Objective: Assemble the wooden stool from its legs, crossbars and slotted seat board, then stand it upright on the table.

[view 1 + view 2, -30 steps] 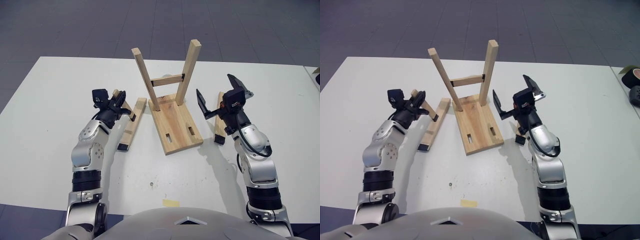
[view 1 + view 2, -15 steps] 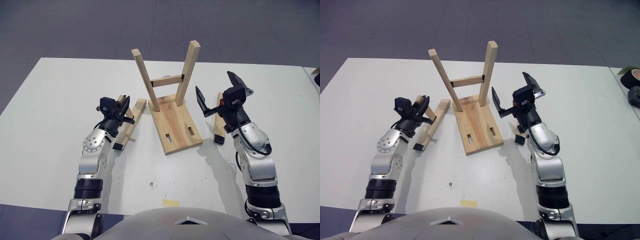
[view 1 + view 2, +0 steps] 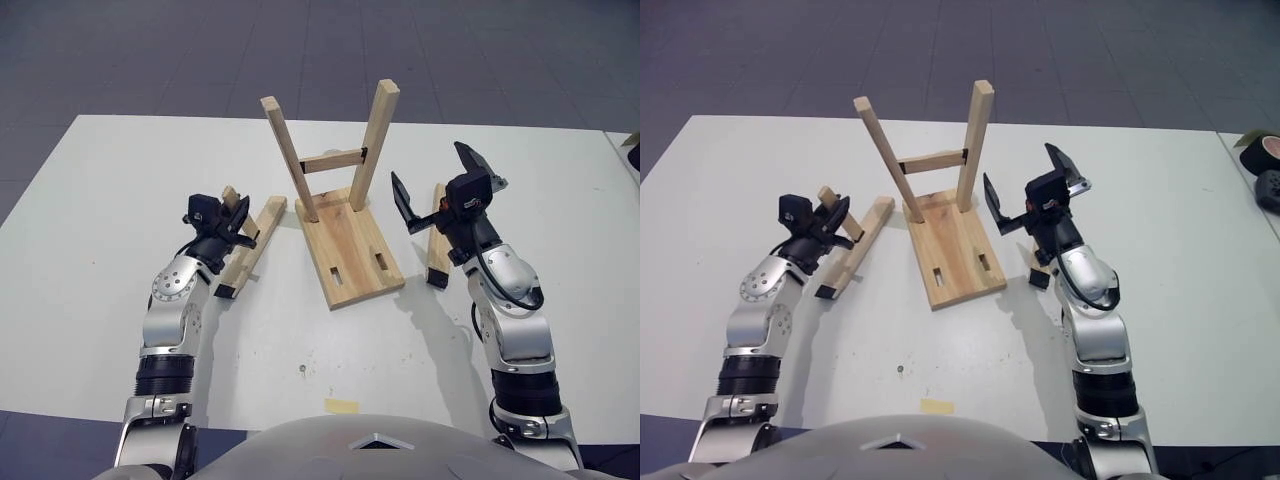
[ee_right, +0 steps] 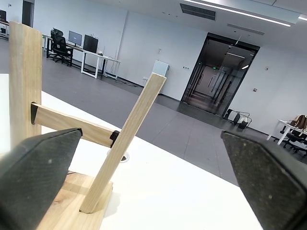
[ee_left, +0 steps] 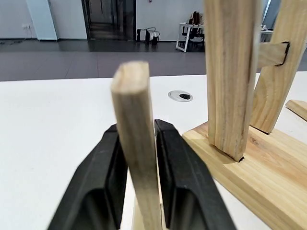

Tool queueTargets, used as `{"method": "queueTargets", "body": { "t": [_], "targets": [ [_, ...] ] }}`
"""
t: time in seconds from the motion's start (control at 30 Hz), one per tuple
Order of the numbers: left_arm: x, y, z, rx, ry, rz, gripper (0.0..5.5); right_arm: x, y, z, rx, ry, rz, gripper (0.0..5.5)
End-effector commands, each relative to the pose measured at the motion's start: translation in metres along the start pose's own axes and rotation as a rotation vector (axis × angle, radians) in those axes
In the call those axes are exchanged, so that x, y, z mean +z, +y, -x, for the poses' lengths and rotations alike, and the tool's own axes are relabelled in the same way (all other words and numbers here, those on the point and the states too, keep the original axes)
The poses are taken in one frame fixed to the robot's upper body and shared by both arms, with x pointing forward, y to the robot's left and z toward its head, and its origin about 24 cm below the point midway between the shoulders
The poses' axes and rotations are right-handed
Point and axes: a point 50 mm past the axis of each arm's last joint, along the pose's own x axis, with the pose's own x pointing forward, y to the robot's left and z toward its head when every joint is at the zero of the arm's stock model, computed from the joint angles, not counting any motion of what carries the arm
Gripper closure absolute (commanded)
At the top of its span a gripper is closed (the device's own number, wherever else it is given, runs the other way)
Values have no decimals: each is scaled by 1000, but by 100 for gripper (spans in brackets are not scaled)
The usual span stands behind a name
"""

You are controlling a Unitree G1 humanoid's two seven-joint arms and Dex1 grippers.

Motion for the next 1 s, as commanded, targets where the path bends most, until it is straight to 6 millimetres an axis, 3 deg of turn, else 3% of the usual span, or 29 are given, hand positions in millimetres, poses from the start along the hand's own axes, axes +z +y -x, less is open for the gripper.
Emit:
{"method": "queueTargets", "body": {
  "t": [0.03,0.47,0.53,0.57,0.7,0.73,0.8,1.0],
  "targets": [
    [32,-3,-11,-30,-88,-27,372,2,-1,-1,-14,-12,2,10],
    [125,-14,-34,-86,-343,-105,151,1,2,-2,-14,-9,-4,10],
    [115,-10,-41,-67,-291,-98,112,1,2,-2,-12,-8,-8,10],
    [101,-8,-46,-65,-228,-80,92,1,3,-2,-11,-7,-9,10],
    [-3,-1,-49,-43,199,-73,20,-1,4,-3,-2,1,-11,10],
    [-18,-2,-45,-52,266,-83,12,-1,3,-3,-2,2,-9,10],
    [-26,-3,-40,-62,290,-78,12,-1,1,-3,-5,4,-8,10],
    [-9,3,-44,-47,230,-103,12,-3,3,-1,-9,11,-14,10]
  ]
}}
